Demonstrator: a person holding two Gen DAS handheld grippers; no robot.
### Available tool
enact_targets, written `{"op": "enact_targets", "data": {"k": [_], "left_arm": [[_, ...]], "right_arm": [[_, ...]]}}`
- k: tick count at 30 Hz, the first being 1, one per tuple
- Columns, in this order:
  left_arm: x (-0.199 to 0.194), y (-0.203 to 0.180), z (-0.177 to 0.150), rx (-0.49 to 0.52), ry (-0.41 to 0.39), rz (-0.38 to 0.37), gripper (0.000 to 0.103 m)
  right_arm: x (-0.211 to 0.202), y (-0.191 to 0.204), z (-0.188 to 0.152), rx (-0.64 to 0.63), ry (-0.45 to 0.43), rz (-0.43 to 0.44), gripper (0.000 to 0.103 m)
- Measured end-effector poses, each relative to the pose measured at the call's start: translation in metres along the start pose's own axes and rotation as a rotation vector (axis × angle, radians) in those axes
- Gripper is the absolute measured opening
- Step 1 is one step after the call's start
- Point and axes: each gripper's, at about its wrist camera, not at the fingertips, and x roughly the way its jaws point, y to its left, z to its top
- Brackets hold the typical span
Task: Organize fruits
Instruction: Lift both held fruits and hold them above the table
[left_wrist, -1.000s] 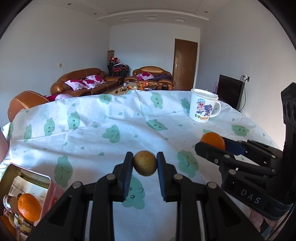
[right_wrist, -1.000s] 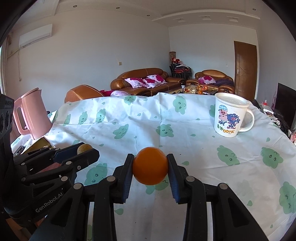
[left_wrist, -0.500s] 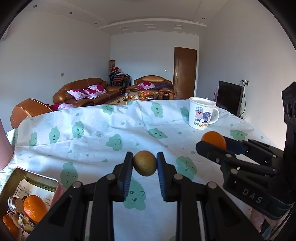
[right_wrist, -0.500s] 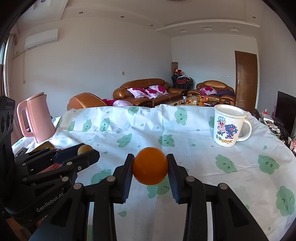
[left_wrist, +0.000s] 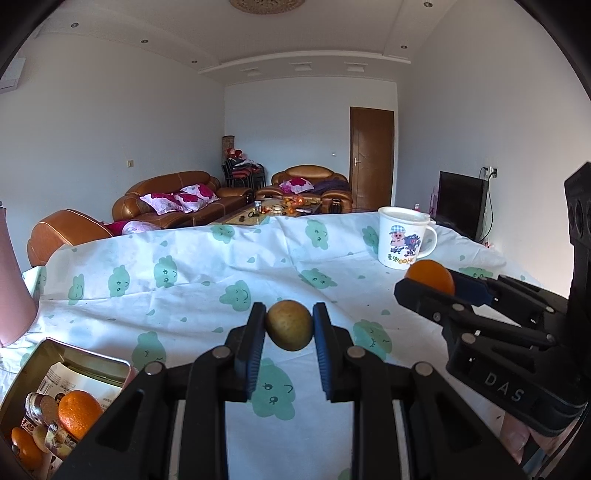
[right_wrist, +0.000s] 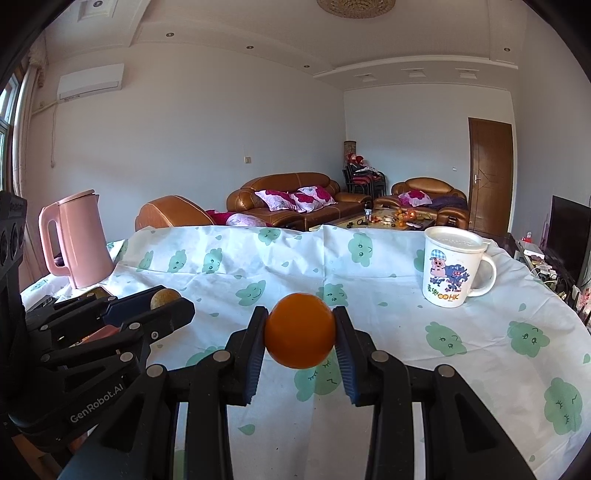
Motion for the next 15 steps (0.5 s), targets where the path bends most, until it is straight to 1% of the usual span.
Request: {"op": "enact_targets", "data": {"k": [4,9,15], "left_arm": [[-0.005,-0.001,-0.001,0.002,-0.021,0.009,0.027],[-0.012,-0.002,-0.002,0.011,-0.047,0.021,0.027],[-0.019,-0.001,-0.003,0.014,-0.068,0.024,0.027]], "right_arm": [[-0.004,0.001,0.000,-0.008,-0.020,-0.001,0.037],[-0.004,0.002,0.000,-0.014,-0.024,-0.003,0.037],[-0.010,0.007,-0.001,-0.033,-0.060,-0.011,0.037]]}}
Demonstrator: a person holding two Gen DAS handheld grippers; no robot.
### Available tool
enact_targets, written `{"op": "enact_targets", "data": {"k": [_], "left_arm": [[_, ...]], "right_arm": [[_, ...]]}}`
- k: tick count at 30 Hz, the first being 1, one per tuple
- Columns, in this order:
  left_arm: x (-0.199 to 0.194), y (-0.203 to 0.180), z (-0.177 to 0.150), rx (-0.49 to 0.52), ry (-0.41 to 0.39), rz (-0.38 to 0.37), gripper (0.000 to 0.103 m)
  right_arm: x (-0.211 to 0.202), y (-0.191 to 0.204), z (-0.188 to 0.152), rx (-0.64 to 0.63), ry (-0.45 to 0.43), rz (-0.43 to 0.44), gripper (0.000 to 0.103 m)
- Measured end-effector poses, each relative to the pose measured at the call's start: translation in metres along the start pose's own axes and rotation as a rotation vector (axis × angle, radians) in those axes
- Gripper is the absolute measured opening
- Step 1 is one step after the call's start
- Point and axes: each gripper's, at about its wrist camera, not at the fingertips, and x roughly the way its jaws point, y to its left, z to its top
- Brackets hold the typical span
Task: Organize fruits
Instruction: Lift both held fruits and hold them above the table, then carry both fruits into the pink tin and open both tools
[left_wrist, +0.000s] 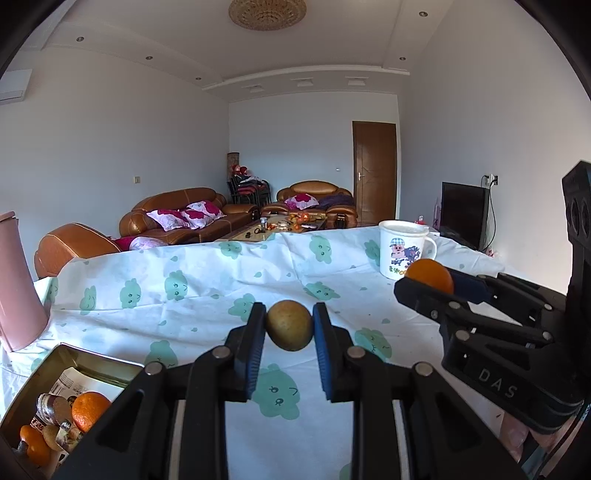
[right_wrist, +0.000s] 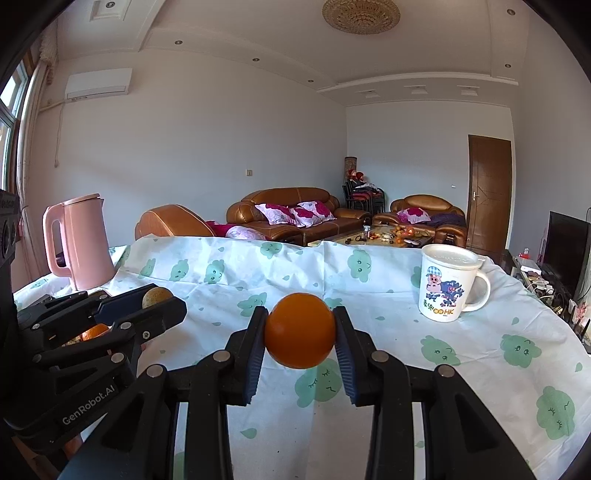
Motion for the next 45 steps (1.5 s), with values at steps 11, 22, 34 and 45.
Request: {"op": "enact_targets", "data": {"k": [11,22,34,45], "left_arm": [[-0.020,0.020,-0.007,-0.027,0.021,-0.004,0.027],[-0.075,0.086,-0.013,-0.084,0.046,0.095,0.027],[-0.106,0.156,-0.036,-0.165,0.108,0.206,0.027],[-0.106,0.171,-0.054,-0.196,0.156,0.208,0.027]], "right_arm": [[0.000,0.022,0.003,0.013,0.047,0.070,0.037],[-0.003,0.104,0.025,-0.043,0.067,0.285,0.037],[0.018,0.195,0.021,-0.143,0.179,0.440,0.038],[0.044,0.225,0.005,-0.205,0.275,0.426,0.038]]}}
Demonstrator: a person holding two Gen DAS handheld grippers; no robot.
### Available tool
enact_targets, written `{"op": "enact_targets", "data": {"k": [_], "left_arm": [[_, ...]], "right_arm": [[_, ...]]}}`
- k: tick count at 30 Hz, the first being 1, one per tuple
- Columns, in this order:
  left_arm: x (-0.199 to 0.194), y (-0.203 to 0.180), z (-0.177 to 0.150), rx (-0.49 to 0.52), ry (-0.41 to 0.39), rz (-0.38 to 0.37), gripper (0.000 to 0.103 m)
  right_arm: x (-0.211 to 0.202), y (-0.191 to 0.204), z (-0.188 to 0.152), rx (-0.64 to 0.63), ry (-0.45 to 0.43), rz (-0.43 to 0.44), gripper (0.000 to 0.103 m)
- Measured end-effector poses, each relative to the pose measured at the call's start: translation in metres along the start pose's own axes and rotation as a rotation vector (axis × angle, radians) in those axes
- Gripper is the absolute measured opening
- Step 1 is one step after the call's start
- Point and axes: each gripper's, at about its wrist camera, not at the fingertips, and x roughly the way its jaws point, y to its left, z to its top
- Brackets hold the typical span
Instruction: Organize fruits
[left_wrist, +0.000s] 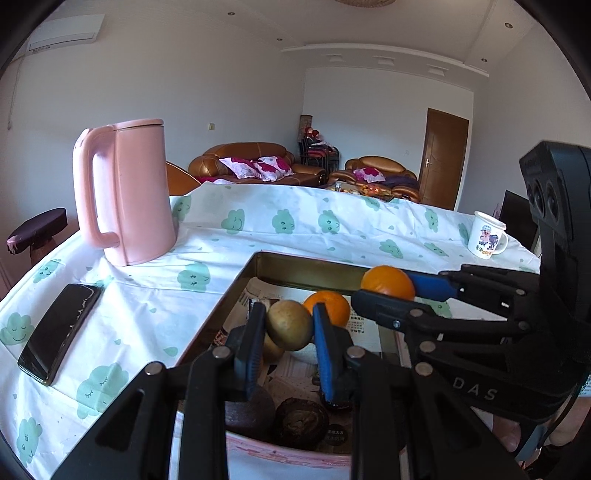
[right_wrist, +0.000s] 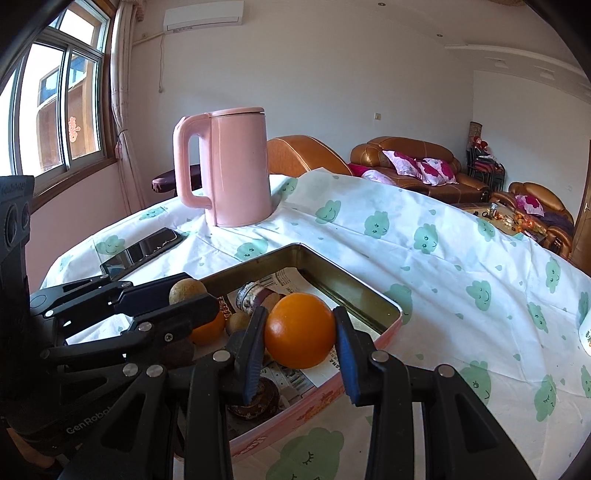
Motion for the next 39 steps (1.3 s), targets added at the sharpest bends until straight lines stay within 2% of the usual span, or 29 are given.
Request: {"op": "enact_targets", "data": {"k": [9,23,25,28,30,33,39], "left_arm": [[0.008,0.006,-0.008,-0.004,0.045,0.008,0.027],[0.016,0.008,-0.014,0.000,0.073,0.013,0.027],[0.015,0.009,-0.014,-0.004,0.072,0.014,0.027],[0.012,0.010,-0.014,-0.004,0.067,0.017,0.034],[0.007,0.009,-0.014,-0.002,0.051,0.016,0.051],[-0.003,0.009,-0.012,-0.003,0.019,0.022,0.064],[-0.011,0.005,-0.008,0.005,-0.003,0.027,0.070]], "right_arm": [[0.014,0.002,-0.004,-0.016,0.052,-0.018,0.038],[0.028,0.006,-0.008,-0.027,0.114,0.005,0.038],[0.027,0.006,-0.007,-0.032,0.112,-0.014,0.046],[0.022,0.004,-0.007,-0.023,0.105,-0.007,0.049],[0.015,0.001,-0.006,-0.015,0.087,-0.015,0.050],[0.004,-0.004,-0.005,0.005,0.062,-0.025,0.058],[-0.007,-0.005,-0.003,0.015,0.031,-0.044,0.062]]}}
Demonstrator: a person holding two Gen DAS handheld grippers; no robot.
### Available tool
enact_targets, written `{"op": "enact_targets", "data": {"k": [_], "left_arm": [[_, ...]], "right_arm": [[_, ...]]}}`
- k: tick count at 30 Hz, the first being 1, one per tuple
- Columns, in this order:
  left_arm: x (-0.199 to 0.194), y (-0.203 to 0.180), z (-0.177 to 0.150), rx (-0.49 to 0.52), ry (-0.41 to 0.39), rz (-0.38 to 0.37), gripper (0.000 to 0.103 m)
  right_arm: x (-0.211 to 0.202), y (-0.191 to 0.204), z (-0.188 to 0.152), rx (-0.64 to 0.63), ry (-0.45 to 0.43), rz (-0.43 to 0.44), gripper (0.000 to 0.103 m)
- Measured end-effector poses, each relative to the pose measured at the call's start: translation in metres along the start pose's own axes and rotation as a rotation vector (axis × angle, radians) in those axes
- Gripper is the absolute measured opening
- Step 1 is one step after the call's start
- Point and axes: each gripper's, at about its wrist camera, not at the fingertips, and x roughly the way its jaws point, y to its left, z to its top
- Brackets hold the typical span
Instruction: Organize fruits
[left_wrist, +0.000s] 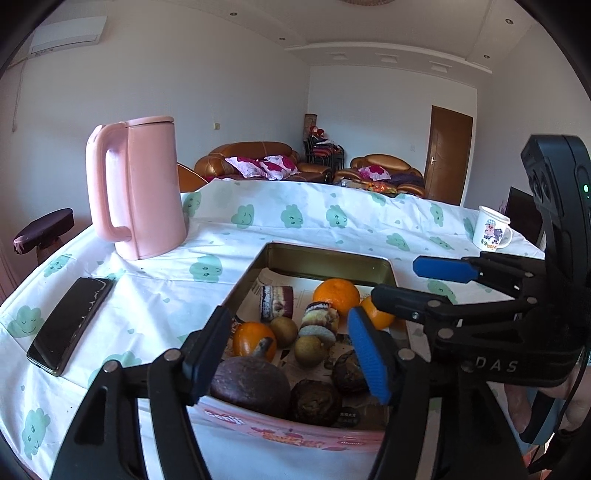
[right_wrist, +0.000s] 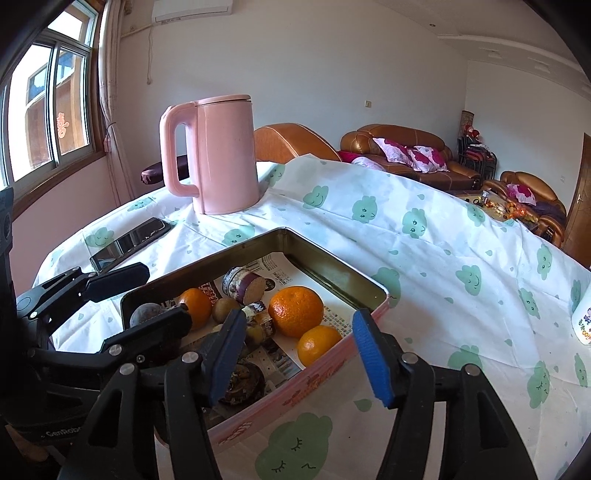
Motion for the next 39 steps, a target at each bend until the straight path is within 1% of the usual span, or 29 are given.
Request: {"op": "enact_targets", "data": {"k": [3,7,8,9,11,16,20,25,27,39], "left_arm": [[-0.003,0.000,0.001,0.001,-0.011,0.007,0.076],[-0.008,0.000,0.002,-0.007,-0.024,-0.001,0.078],[-0.009,0.000,0.002,-0.011,-0.029,0.000,0.084],[-0.011,0.000,0.003,-0.012,-0.037,0.002,0.092],[-0.014,-0.001,0.003,-0.012,-0.055,0.019,0.098],[-0.018,-0.001,0.006,-0.017,-0.067,0.017,0.098],[-0.020,-0.003,0.008,-0.014,-0.074,0.023,0.102],[-0.022,-0.005,0.009,-0.012,-0.078,0.034,0.103],[-0.023,-0.005,0.009,-0.013,-0.080,0.035,0.103],[-0.024,-0.013,0.010,0.012,-0.084,0.056,0.103]], "right_arm": [[-0.007,-0.001,0.000,0.004,-0.017,-0.003,0.062],[-0.021,-0.002,-0.002,0.003,-0.048,-0.021,0.064],[-0.024,-0.003,-0.002,0.004,-0.056,-0.026,0.065],[-0.028,-0.004,-0.003,0.005,-0.066,-0.033,0.066],[-0.035,-0.005,-0.003,0.009,-0.083,-0.046,0.067],[-0.051,-0.010,-0.003,0.024,-0.125,-0.073,0.070],[-0.060,-0.014,-0.002,0.036,-0.149,-0.084,0.071],[-0.072,-0.016,-0.003,0.035,-0.176,-0.109,0.077],[-0.076,-0.018,-0.004,0.038,-0.186,-0.115,0.077],[-0.081,-0.024,-0.014,0.038,-0.193,-0.142,0.079]]}}
